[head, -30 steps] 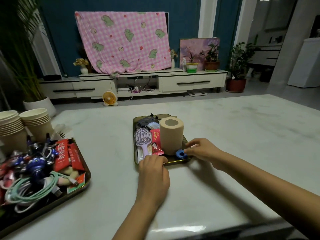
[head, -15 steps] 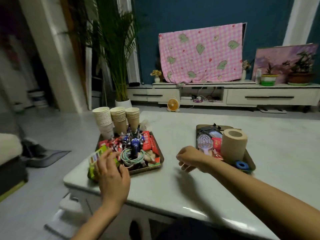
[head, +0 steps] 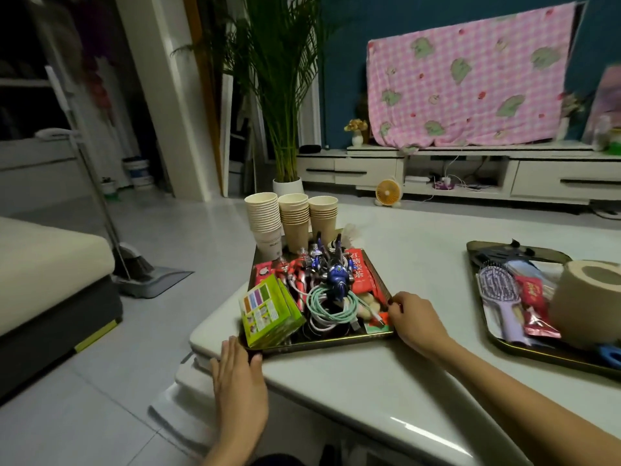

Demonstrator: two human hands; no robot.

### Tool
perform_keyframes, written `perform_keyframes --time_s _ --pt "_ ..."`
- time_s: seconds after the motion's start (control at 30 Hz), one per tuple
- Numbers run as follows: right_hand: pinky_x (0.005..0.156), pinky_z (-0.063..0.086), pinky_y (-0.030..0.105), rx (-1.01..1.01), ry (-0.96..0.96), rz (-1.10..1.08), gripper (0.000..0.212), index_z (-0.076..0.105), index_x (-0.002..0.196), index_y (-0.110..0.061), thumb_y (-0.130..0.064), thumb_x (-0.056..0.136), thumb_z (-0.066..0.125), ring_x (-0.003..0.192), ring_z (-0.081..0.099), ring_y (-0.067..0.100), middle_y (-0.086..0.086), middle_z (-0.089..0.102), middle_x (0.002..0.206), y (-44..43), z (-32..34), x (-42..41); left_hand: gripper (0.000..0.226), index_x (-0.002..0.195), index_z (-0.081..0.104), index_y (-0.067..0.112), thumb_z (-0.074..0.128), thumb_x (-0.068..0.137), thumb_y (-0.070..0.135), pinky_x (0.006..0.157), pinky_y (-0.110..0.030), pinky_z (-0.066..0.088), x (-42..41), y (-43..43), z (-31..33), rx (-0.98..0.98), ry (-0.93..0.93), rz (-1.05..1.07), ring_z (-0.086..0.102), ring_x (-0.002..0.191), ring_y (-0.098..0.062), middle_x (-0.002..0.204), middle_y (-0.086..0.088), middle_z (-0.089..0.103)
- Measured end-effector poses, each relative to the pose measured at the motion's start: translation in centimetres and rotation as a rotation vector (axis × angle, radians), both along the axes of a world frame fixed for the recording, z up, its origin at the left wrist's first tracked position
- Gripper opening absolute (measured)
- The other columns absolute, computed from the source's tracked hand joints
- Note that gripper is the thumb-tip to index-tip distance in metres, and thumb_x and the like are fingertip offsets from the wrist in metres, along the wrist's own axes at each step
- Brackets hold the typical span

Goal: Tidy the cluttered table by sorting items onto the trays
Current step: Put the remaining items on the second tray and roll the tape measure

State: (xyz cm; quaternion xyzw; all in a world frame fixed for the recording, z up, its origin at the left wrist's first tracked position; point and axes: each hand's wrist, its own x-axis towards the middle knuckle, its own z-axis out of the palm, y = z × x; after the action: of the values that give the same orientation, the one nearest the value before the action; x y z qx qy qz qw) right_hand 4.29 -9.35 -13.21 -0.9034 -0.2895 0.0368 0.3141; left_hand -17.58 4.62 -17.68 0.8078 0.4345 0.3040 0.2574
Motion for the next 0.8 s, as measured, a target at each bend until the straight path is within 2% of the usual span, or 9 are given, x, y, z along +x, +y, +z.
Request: perform_keyframes --time_s 0.13,0.2,0.27,0.4,0.67,0.8 --pt "0.058 0.037 0.03 0.038 -0.044 -0.098 0.02 0.06 0.087 -0.008 -0.015 0.091 0.042 0.076 0.056 0.026 0.012 0.065 0.088 0.7 -0.7 0.0 0.053 0.147 0.01 0.001 0.027 0.101 0.021 0.115 -0.027 -0.003 0.6 1.1 0.1 -0.05 0.079 -0.01 0.0 0.145 -0.018 0.157 -0.011 0.006" --pt "0.063 0.045 0.033 0.041 -0.047 -0.112 0.021 0.061 0.091 -0.006 -0.015 0.091 0.042 0.081 0.059 0.028 0.013 0.066 0.091 1.0 -0.9 0.1 0.053 0.148 0.008 0.004 0.023 0.101 0.023 0.115 -0.028 -0.003 0.9 1.4 0.3 -0.063 0.118 -0.026 -0.002 0.145 -0.017 0.157 -0.009 0.003" --pt "0.069 0.048 0.035 0.054 -0.056 -0.136 0.022 0.062 0.094 -0.006 -0.015 0.091 0.042 0.084 0.06 0.03 0.014 0.066 0.093 1.6 -0.8 0.6 0.052 0.148 0.009 0.005 0.02 0.101 0.025 0.115 -0.027 -0.005 1.5 2.1 0.4 -0.05 0.12 -0.034 -0.002 0.145 -0.015 0.157 -0.008 0.003" --pt "0.065 0.043 0.032 0.065 -0.074 -0.168 0.023 0.061 0.094 -0.007 -0.015 0.091 0.041 0.083 0.059 0.031 0.014 0.066 0.094 2.4 -1.0 1.0 0.053 0.147 0.014 0.005 0.011 0.1 0.03 0.113 -0.025 -0.008 2.2 3.3 0.4 -0.033 0.145 -0.027 0.0 0.145 -0.014 0.157 -0.008 0.007" --pt "0.061 0.037 0.03 0.083 -0.061 -0.253 0.022 0.059 0.094 -0.007 -0.017 0.091 0.04 0.077 0.053 0.027 0.013 0.064 0.093 4.8 -1.2 2.2 0.047 0.144 0.024 0.003 0.017 0.102 0.023 0.116 -0.033 -0.001 5.5 8.0 0.9 -0.04 0.252 -0.051 0.008 0.145 -0.019 0.155 -0.01 0.018" --pt "0.062 0.039 0.03 0.095 -0.037 -0.302 0.02 0.057 0.093 -0.008 -0.017 0.091 0.039 0.079 0.055 0.028 0.011 0.063 0.092 6.4 -1.3 3.2 0.046 0.145 0.022 0.006 0.016 0.102 0.022 0.115 -0.037 0.0 8.6 10.8 1.6 -0.071 0.296 -0.059 0.007 0.145 -0.017 0.156 -0.007 0.016"
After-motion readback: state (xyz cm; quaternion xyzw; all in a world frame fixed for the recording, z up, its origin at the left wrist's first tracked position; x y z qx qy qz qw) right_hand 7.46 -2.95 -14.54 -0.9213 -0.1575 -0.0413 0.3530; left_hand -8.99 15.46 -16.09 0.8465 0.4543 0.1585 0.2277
